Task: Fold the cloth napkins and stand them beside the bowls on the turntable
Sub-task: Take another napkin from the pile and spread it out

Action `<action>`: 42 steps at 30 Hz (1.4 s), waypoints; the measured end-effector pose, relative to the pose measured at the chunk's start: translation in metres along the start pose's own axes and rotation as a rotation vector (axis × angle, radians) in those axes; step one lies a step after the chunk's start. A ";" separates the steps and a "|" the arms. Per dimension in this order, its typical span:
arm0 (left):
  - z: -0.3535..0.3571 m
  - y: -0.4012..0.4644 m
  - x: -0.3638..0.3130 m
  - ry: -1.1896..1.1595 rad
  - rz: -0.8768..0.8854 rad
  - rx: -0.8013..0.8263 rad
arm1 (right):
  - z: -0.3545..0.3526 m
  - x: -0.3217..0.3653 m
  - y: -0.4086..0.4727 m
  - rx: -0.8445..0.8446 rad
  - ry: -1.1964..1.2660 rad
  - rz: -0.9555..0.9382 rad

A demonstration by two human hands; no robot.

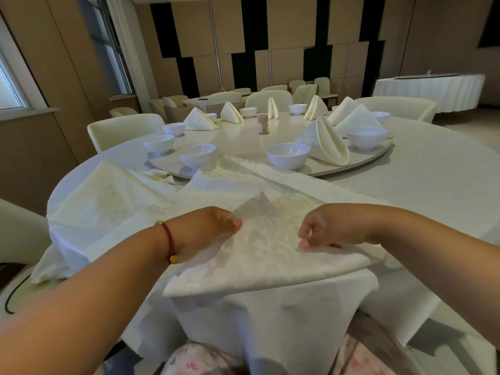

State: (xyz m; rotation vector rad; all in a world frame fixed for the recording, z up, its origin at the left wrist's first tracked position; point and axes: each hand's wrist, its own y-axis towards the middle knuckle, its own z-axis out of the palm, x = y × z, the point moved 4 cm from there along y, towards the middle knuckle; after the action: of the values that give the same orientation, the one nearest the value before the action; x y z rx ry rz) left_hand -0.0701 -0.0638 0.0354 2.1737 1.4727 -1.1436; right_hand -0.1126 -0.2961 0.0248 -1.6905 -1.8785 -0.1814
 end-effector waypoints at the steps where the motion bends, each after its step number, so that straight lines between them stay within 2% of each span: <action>1: 0.001 0.000 -0.001 -0.058 -0.007 0.021 | 0.002 0.001 -0.004 0.018 -0.006 -0.014; 6: 0.008 0.001 -0.001 -0.210 -0.027 0.040 | -0.003 0.006 -0.022 -0.090 0.066 -0.048; 10: 0.009 -0.005 -0.006 -0.341 -0.002 0.078 | -0.005 0.008 -0.042 0.080 0.320 -0.064; 15: 0.011 -0.011 -0.019 -0.456 0.066 0.181 | -0.012 0.006 -0.060 0.263 0.497 -0.120; 17: 0.012 -0.010 -0.021 -0.480 0.063 0.201 | -0.013 0.005 -0.060 0.280 0.538 -0.119; 19: 0.011 -0.004 -0.023 -0.412 0.066 0.168 | -0.012 -0.004 -0.046 0.170 0.495 -0.058; 23: 0.006 0.023 -0.016 0.172 0.049 -0.055 | -0.013 -0.022 -0.014 -0.092 0.225 0.044; 28: -0.001 0.051 -0.001 0.258 0.004 -0.156 | -0.037 -0.057 0.016 -0.241 -0.256 0.334; 31: -0.013 0.068 0.003 0.288 -0.011 -0.217 | -0.049 -0.071 0.028 -0.360 -0.406 0.426; 33: -0.020 0.080 0.004 0.278 -0.007 -0.265 | -0.051 -0.061 0.033 -0.416 -0.403 0.343; 36: -0.029 0.098 0.003 0.280 -0.016 -0.363 | -0.042 -0.028 0.032 -0.451 -0.253 0.146; 39: -0.033 0.116 0.006 0.256 -0.062 -0.387 | -0.024 -0.008 0.036 -0.375 -0.191 0.019; 42: -0.029 0.127 0.007 0.187 -0.092 -0.330 | -0.016 -0.002 0.042 -0.278 -0.187 0.012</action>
State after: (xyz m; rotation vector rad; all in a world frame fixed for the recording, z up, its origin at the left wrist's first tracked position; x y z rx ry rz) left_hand 0.0558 -0.0980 0.0248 2.0431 1.7161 -0.6758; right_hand -0.0683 -0.2979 0.0244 -1.9620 -2.0549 -0.3004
